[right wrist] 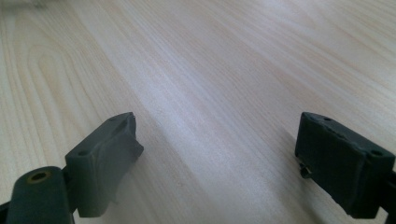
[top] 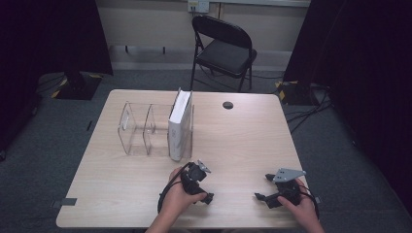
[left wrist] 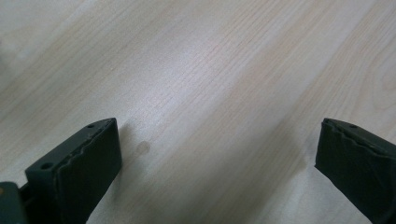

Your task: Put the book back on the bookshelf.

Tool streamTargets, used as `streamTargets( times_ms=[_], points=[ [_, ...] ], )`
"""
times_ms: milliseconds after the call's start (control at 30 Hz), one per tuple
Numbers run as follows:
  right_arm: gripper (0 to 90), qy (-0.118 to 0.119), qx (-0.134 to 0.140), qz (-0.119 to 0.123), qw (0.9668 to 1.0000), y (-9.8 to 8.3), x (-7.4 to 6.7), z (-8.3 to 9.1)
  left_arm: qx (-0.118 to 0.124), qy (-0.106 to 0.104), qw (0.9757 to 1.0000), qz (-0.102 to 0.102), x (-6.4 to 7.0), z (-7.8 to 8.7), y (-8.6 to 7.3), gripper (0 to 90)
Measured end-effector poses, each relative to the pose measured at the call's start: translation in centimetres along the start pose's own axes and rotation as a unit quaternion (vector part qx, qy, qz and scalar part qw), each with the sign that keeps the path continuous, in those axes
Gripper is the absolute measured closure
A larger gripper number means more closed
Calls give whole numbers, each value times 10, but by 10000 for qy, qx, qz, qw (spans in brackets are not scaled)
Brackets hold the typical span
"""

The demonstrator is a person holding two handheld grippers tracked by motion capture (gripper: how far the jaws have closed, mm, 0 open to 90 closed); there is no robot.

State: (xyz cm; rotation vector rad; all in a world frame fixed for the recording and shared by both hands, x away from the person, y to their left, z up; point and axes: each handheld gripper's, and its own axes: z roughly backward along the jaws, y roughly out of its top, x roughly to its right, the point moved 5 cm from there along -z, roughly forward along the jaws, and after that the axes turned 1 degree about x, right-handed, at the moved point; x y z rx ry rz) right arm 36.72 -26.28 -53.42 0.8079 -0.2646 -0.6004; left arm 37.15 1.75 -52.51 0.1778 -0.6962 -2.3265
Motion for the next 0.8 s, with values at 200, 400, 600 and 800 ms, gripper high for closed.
streamTargets(
  times_ms=[200, 400, 600, 800],
  points=[
    [120, -5, -10, 3, 10000, 0, -1, 1, 74, 158, 9997, -173, 3, -2, -3, 0],
    [120, -25, -12, -3, 10000, -1, -1, 1, 193, 149, 9995, -187, 3, -1, -5, 0],
    [119, -25, -10, -4, 10000, -1, -1, 1, 356, 165, 9991, -131, 4, -2, -6, 0],
    [119, -24, -10, -3, 10000, -1, -1, 1, 560, 147, 9982, -179, 4, -1, -10, 0]
  ],
)
